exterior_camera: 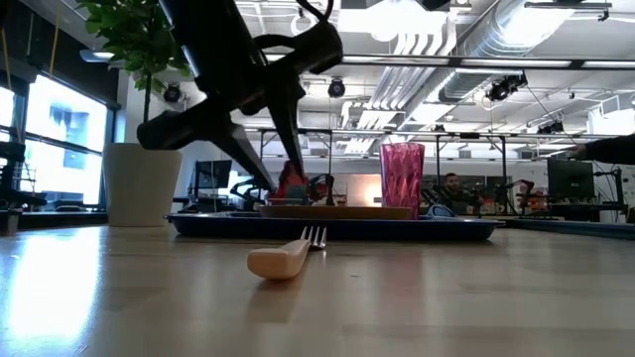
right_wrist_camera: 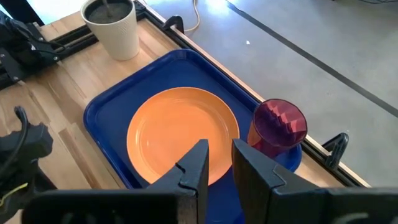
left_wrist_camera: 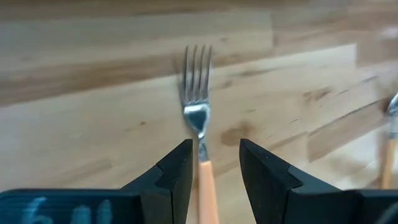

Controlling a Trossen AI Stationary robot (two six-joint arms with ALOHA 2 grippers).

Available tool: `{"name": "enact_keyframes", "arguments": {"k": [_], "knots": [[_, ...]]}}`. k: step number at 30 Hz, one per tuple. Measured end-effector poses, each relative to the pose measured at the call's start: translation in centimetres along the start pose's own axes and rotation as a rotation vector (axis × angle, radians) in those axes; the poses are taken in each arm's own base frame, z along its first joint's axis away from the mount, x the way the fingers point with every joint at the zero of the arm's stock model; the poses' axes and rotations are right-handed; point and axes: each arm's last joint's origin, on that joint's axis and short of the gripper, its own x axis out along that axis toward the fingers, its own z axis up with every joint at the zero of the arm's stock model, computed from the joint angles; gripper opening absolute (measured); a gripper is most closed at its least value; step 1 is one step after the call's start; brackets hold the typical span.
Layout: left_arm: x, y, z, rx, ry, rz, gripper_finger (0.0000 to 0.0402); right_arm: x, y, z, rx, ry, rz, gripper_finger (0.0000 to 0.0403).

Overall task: Pick and place plate/cup/fork/spoon on tray
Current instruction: Put the fork on the tray to the left of the plate

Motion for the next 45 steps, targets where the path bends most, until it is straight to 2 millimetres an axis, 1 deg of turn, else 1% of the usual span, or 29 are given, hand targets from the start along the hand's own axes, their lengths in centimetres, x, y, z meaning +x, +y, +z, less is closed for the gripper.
{"name": "enact_keyframes", "arguments": {"k": [5, 15, 19, 22, 24, 26, 36, 45], "knots": [[1.2, 0.0, -0.7, -0.001, 0.033, -0.002, 0.0122, 0.0, 0.0, 0.0, 0.0, 0.004, -0.002, 0.0062], [1.2, -0.1, -0.8, -0.004, 0.051, -0.016, 0.0122, 0.0, 0.0, -0.1, 0.001, 0.01, -0.004, 0.0062], [1.8, 0.2, -0.9, 0.0, 0.053, 0.005, 0.0122, 0.0, 0.0, -0.1, 0.001, 0.012, -0.001, 0.0062], [2.4, -0.2, -1.0, -0.012, 0.076, -0.025, 0.0122, 0.0, 0.0, -0.1, 0.001, 0.012, -0.001, 0.0062], [2.7, 0.0, -1.1, -0.011, 0.091, -0.011, 0.0122, 0.0, 0.0, -0.1, 0.001, 0.013, 0.0, 0.0062], [3.0, -0.4, -1.2, -0.032, 0.106, -0.045, 0.0122, 0.0, 0.0, -0.1, 0.0, 0.016, 0.0, 0.0062], [3.0, -0.1, -1.4, -0.031, 0.127, -0.025, 0.0122, 0.0, 0.0, -0.2, -0.003, 0.02, -0.001, 0.0062], [4.1, 0.3, -1.7, -0.022, 0.151, 0.012, 0.0122, 0.0, 0.0, -0.2, -0.002, 0.02, -0.002, 0.0062]]}}
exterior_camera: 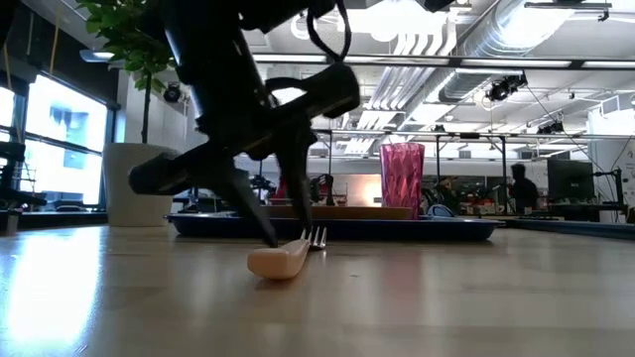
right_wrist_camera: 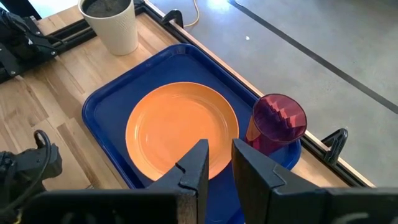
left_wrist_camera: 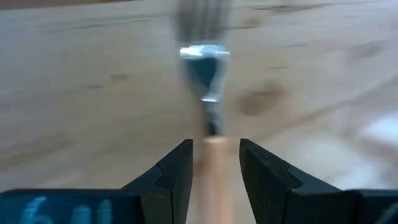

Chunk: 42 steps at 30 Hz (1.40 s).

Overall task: Pick and place plate/cup/fork/spoon on tray
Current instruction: Put the fork on the tray to the left of the plate

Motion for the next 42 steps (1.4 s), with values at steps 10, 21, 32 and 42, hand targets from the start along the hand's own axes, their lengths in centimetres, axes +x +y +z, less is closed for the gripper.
{"name": "enact_keyframes", "arguments": {"k": [10, 21, 32, 42], "knots": [[1.0, 0.0, -0.4, -0.02, 0.018, -0.011, 0.0122, 0.0, 0.0, 0.0, 0.0, -0.001, 0.0, 0.0062], [1.9, 0.5, -0.5, -0.017, 0.026, 0.026, 0.0122, 0.0, 0.0, 0.0, 0.0, -0.004, -0.007, 0.0062], [2.0, 0.9, 0.0, 0.027, -0.006, 0.074, 0.0064, 0.0, 0.0, 0.0, 0.021, -0.004, -0.007, 0.0062], [1.9, 1.4, 0.4, 0.09, -0.049, 0.124, 0.0039, 0.0, 0.0, 0.0, 0.018, -0.004, -0.007, 0.0062]]}}
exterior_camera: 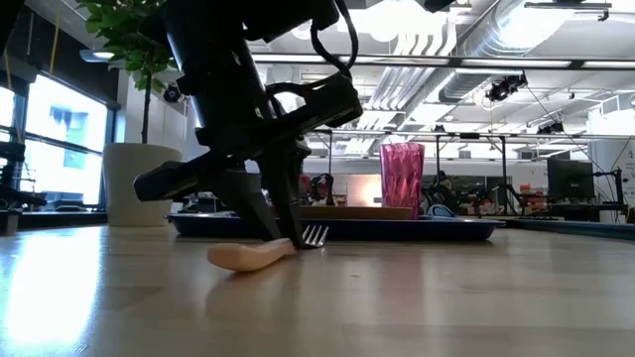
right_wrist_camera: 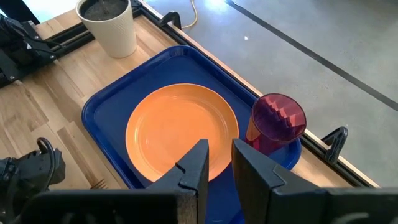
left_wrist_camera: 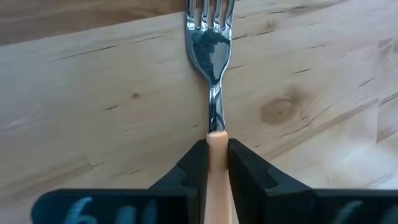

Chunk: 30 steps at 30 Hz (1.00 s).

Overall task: Pick and place plate/cup/fork/spoon on tray
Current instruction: Put the fork on the tray to the left of the plate

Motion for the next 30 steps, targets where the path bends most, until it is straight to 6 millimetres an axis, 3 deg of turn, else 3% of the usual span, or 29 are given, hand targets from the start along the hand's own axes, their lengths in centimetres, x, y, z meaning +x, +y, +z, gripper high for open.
{"name": "enact_keyframes", "arguments": {"k": [30], "knots": [[-2.2, -1.2, 0.0, 0.016, 0.075, -0.131, 0.0037, 0.0, 0.0, 0.0, -0.019, 0.0, -0.001, 0.0062]]}}
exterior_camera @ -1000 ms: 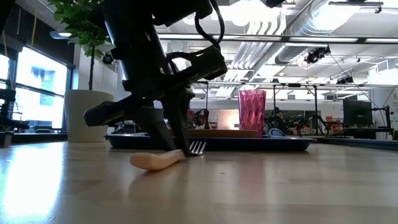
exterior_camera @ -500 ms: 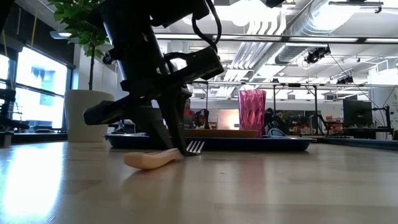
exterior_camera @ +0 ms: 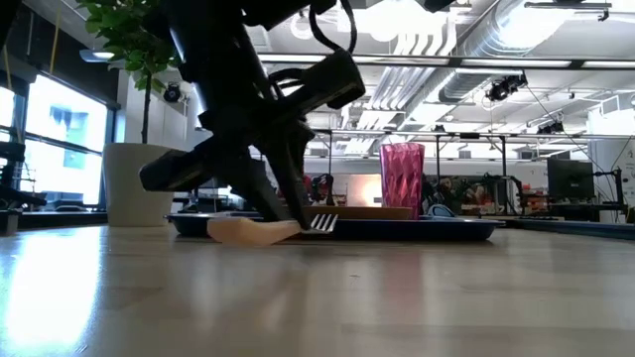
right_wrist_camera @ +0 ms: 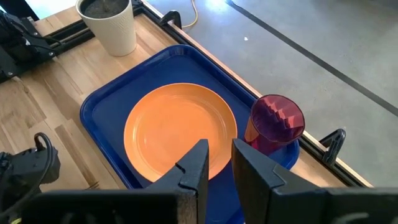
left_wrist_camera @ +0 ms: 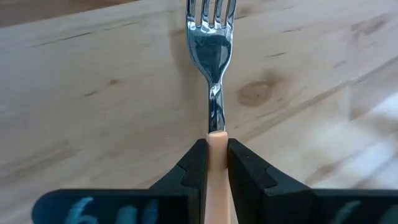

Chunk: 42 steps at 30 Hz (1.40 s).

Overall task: Pick and place plate/cup/fork/spoon on tray
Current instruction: Put the fork on the tray to the left of the plate

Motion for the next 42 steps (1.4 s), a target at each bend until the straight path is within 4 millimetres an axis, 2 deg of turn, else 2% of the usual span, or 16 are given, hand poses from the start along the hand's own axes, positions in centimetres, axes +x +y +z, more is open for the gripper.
{"name": "enact_keyframes", "arguments": {"k": [5, 12, 29, 34, 42], "knots": [[-1.1, -0.2, 0.1, 0.014, -0.01, -0.009, 0.0037, 0.0, 0.0, 0.0, 0.0, 0.001, 0.001, 0.0062], [-3.9, -0.2, 1.0, 0.018, -0.063, 0.002, 0.0037, 0.0, 0.0, -0.1, -0.004, 0.008, -0.003, 0.0062], [-12.1, 1.6, 6.5, 0.043, -0.229, 0.09, 0.0037, 1.6, 0.9, -0.5, -0.052, 0.105, -0.001, 0.0062], [-13.1, 3.0, 7.7, 0.031, -0.243, 0.188, 0.0037, 1.4, 0.8, -0.5, -0.049, 0.103, 0.011, 0.0062], [-13.2, 3.8, 10.3, 0.015, -0.255, 0.241, 0.0037, 1.3, 0.8, -0.5, -0.048, 0.115, 0.037, 0.0062]]}}
